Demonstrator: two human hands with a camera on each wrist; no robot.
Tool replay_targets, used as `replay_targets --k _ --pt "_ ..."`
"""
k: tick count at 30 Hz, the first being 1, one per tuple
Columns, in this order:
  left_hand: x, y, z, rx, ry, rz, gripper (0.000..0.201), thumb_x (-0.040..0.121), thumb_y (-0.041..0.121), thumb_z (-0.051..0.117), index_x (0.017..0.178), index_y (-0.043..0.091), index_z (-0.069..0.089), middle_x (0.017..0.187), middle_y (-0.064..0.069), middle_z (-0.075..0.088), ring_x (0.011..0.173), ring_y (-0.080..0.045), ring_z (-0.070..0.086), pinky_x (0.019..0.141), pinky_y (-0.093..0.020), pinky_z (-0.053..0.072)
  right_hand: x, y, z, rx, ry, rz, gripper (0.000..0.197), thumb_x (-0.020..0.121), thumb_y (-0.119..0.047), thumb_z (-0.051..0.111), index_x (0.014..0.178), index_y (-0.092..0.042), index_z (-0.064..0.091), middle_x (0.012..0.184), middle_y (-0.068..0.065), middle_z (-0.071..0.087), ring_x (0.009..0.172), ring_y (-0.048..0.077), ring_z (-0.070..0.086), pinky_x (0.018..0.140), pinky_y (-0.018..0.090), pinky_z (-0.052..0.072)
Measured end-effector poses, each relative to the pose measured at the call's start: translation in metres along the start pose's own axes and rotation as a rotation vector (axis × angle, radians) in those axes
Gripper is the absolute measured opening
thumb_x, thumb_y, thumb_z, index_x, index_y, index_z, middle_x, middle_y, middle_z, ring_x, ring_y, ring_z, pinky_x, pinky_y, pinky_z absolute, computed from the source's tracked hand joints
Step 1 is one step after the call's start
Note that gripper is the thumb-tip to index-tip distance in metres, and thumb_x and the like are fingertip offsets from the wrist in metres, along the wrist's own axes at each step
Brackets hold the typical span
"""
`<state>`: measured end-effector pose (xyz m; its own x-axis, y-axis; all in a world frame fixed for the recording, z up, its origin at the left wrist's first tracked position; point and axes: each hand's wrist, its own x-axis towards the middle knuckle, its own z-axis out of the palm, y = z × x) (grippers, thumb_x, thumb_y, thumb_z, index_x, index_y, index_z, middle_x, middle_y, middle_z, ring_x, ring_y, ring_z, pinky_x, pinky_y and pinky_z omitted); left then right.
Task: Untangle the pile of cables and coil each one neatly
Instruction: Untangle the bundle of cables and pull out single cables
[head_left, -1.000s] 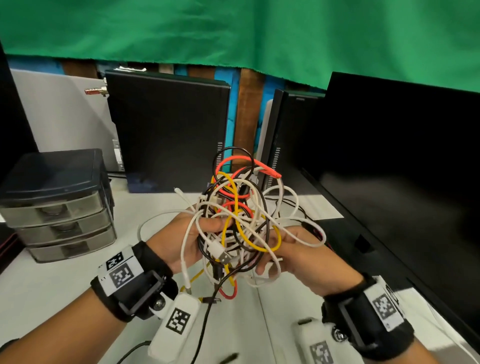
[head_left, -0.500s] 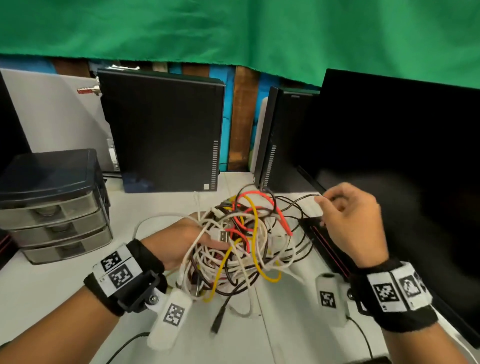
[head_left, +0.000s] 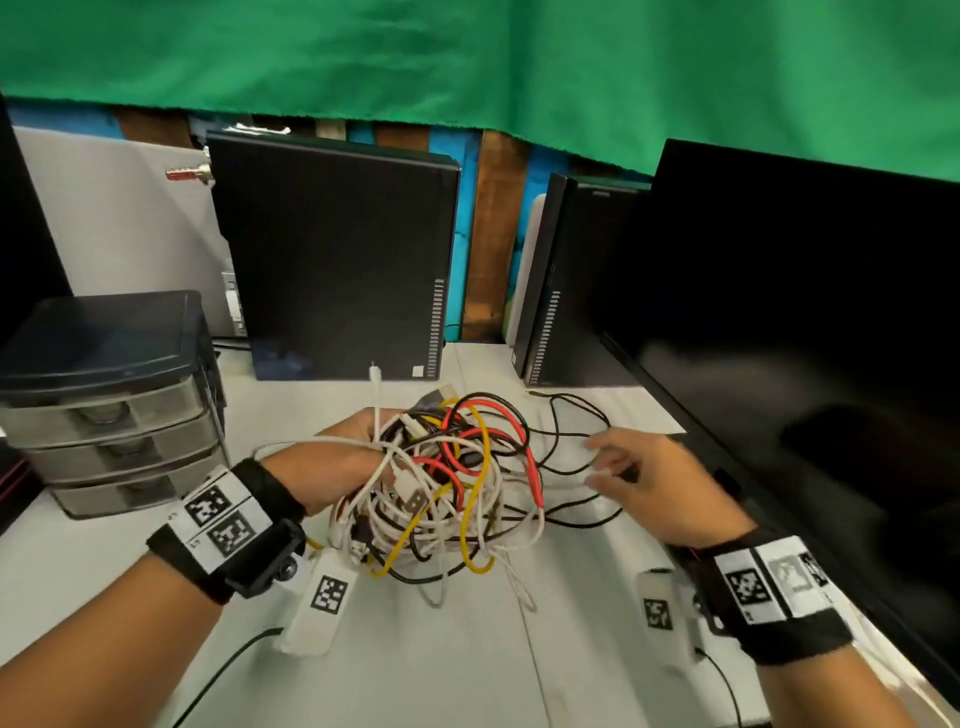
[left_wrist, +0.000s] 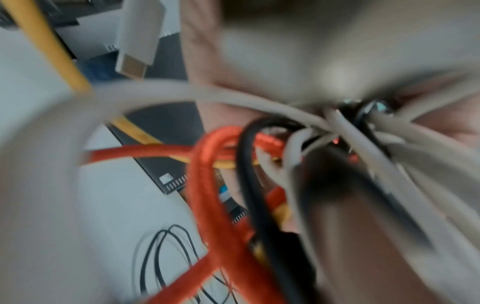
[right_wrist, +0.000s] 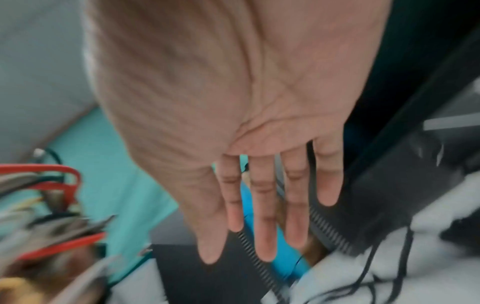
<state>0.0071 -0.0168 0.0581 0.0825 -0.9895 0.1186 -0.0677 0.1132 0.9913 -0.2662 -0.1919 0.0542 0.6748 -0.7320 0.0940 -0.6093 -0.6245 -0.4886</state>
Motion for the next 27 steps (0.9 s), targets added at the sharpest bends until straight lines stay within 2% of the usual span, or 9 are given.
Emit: replay_targets --k 3,6,9,11,13,17,22,25,27 --pt "0.001 -0.003 0.01 -0.049 -0.062 -0.015 0.034 0.061 0.011 0.074 0.095 0.015 0.078 0.091 -0.01 0.074 0.087 -0.021 0.071 0.082 -0.033 0.055 -0.004 -0.034 0.031 0.331 -0.255 -0.262 0.03 0.097 -0.018 0.064 0.123 -0.033 0.062 0.117 -0.017 0.069 0.112 0.002 0.063 0.102 0.036 0.048" --pt "0.0 -0.004 0.016 -0.14 -0.081 -0.029 0.033 0.064 -0.003 0.069 0.09 0.016 0.079 0.085 -0.009 0.075 0.079 -0.02 0.073 0.075 -0.031 0.058 -0.013 -0.059 0.054 0.555 -0.252 -0.408 0.025 0.103 -0.002 0.048 0.117 -0.013 0.065 0.111 -0.007 0.07 0.105 0.011 0.065 0.096 0.023 0.049" --pt "0.001 -0.001 0.017 -0.253 -0.052 -0.017 0.036 0.064 -0.007 0.065 0.09 0.014 0.079 0.084 -0.012 0.075 0.076 -0.022 0.074 0.069 -0.031 0.06 -0.014 -0.062 0.058 0.746 -0.217 -0.276 0.02 0.103 -0.005 0.051 0.103 -0.008 0.071 0.098 0.001 0.073 0.095 0.019 0.068 0.093 0.031 0.051" --pt "0.001 0.0 0.015 -0.33 0.006 -0.016 0.038 0.064 -0.006 0.062 0.087 0.017 0.081 0.083 -0.011 0.075 0.073 -0.021 0.074 0.068 -0.031 0.061 -0.01 -0.055 0.054 0.924 -0.183 -0.151 0.02 0.095 -0.019 0.064 0.099 -0.001 0.072 0.093 0.02 0.069 0.087 0.034 0.062 0.086 0.043 0.051" --pt "0.003 -0.002 0.012 -0.375 0.06 -0.034 0.034 0.058 -0.002 0.069 0.085 0.016 0.081 0.082 -0.012 0.075 0.073 -0.024 0.074 0.07 -0.034 0.061 -0.006 -0.049 0.05 1.041 -0.131 -0.04 0.027 0.084 -0.027 0.072 0.097 -0.003 0.073 0.091 0.032 0.061 0.083 0.038 0.054 0.077 0.043 0.051" --pt "0.005 -0.008 0.013 -0.392 0.069 -0.089 0.043 0.053 0.012 0.079 0.096 0.008 0.077 0.092 -0.02 0.073 0.081 -0.032 0.071 0.084 -0.043 0.057 -0.006 -0.047 0.048 1.081 -0.12 0.009 0.036 0.07 -0.036 0.081 0.091 -0.008 0.075 0.089 0.027 0.058 0.085 0.037 0.044 0.076 0.044 0.037" --pt "0.006 -0.015 0.021 -0.342 0.054 -0.155 0.034 0.063 0.001 0.074 0.097 0.002 0.075 0.091 -0.021 0.073 0.079 -0.032 0.071 0.081 -0.039 0.058 -0.012 -0.06 0.049 1.054 -0.136 -0.05 0.045 0.065 -0.045 0.084 0.091 -0.009 0.077 0.09 0.032 0.065 0.08 0.039 0.053 0.076 0.046 0.043" --pt "0.004 -0.013 0.025 -0.283 0.045 -0.206 0.03 0.065 -0.001 0.07 0.095 0.001 0.075 0.091 -0.021 0.073 0.079 -0.032 0.072 0.079 -0.038 0.058 -0.014 -0.064 0.044 1.068 -0.119 -0.039 0.015 0.075 -0.025 0.079 0.085 -0.014 0.079 0.086 0.021 0.071 0.083 0.039 0.058 0.08 0.046 0.047" --pt "0.003 -0.008 0.027 -0.225 0.042 -0.252 0.021 0.071 -0.006 0.071 0.089 0.003 0.077 0.09 -0.021 0.074 0.078 -0.031 0.073 0.078 -0.036 0.059 -0.015 -0.065 0.042 1.062 -0.106 -0.03 0.011 0.087 -0.018 0.072 0.086 -0.01 0.078 0.087 0.029 0.068 0.084 0.041 0.057 0.081 0.05 0.046"
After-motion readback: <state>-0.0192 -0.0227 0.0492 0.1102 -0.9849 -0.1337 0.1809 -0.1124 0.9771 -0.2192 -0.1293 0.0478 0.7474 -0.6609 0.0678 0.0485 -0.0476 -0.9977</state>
